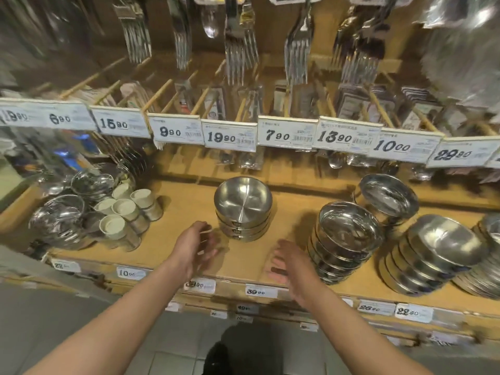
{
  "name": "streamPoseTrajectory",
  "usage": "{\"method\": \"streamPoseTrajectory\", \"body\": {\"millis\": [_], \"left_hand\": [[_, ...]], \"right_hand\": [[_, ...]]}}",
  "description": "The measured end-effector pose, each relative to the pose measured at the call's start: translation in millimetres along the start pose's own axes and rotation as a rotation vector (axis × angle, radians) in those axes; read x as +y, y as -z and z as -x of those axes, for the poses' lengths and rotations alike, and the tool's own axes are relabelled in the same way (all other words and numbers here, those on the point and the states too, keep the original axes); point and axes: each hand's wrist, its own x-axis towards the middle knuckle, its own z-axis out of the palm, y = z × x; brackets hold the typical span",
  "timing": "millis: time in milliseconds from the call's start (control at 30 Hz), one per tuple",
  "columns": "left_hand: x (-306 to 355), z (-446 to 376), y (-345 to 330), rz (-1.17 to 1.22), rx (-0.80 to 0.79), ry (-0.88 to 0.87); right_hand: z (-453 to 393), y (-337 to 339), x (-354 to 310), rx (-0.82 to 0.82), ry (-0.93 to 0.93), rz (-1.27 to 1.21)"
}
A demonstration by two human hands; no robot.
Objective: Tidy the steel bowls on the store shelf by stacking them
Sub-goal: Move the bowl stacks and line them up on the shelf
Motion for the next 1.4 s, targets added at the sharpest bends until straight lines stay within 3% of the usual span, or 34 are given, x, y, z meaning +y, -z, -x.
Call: {"method": "streamPoseTrajectory", "body": {"millis": [167, 400, 700, 1033, 1400], "left_hand": [[30, -41, 1, -0.047, -0.009, -0.019], [62, -84, -12, -0.148, -0.201, -0.023], [61, -82, -12, -0.205, -0.333, -0.016], [20, -31, 1, -0.170, -0.374, 0.035], [1, -6, 4, -0.111, -0.265, 0.059]], "right_hand": [[-37, -38, -22, 0.060, 0.033, -0.046], [-74, -78, -42, 0.087, 0.108, -0.175], [-74, -77, -31, 0.154, 0.154, -0.047], [-32, -54, 6, 0.133, 0.077, -0.211], [-4, -47, 20, 0.088, 0.082, -0.113]]}}
